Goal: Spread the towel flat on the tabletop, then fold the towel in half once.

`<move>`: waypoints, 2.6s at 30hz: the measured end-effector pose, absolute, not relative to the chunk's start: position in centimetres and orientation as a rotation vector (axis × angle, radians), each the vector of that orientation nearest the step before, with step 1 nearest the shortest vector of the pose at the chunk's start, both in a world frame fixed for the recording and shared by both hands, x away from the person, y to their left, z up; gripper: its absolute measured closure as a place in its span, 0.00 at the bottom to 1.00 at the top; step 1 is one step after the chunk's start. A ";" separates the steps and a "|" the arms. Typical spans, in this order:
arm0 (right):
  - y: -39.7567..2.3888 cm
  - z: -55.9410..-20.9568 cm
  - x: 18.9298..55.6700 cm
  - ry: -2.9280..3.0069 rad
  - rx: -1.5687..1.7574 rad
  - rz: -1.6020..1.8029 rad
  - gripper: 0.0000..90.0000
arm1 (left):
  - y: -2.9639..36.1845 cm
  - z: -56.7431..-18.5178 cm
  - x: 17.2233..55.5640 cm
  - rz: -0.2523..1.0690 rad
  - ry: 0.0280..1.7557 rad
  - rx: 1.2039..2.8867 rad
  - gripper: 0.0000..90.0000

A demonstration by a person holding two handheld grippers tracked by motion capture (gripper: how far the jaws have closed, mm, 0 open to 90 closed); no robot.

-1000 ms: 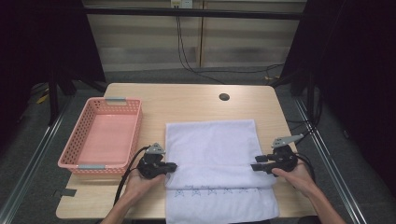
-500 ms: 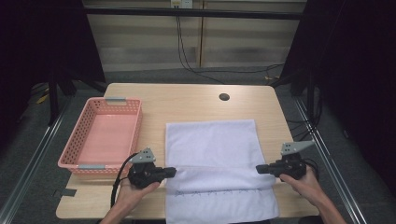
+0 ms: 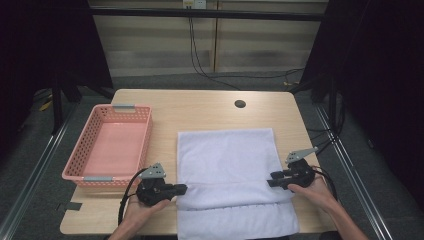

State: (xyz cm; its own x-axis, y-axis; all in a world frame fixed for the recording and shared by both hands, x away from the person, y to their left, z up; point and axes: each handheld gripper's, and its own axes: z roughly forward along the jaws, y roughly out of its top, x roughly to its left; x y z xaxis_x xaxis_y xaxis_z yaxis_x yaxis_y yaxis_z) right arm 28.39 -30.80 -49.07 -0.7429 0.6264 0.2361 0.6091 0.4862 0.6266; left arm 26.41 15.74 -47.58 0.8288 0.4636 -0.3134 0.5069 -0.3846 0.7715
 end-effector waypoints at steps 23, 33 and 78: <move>-32.2 -45.7 17.3 2.716 0.922 1.320 0.76 | 17.2 -47.5 20.4 -0.189 0.601 2.064 0.79; -31.0 -45.8 22.7 2.529 1.039 1.305 0.60 | 16.6 -47.1 25.5 -0.085 0.741 2.014 0.66; -31.6 -48.3 24.3 2.562 1.129 1.171 0.56 | 13.3 -48.4 28.2 -0.007 0.803 2.086 0.60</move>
State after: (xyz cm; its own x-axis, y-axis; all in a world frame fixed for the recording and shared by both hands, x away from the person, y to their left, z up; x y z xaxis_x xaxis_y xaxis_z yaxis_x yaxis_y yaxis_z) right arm 24.34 -31.62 -48.33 -0.7183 0.6674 0.1962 0.5851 0.4270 0.6895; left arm 28.24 13.29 -48.39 0.7913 0.5394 -0.2879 0.5446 -0.4078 0.7329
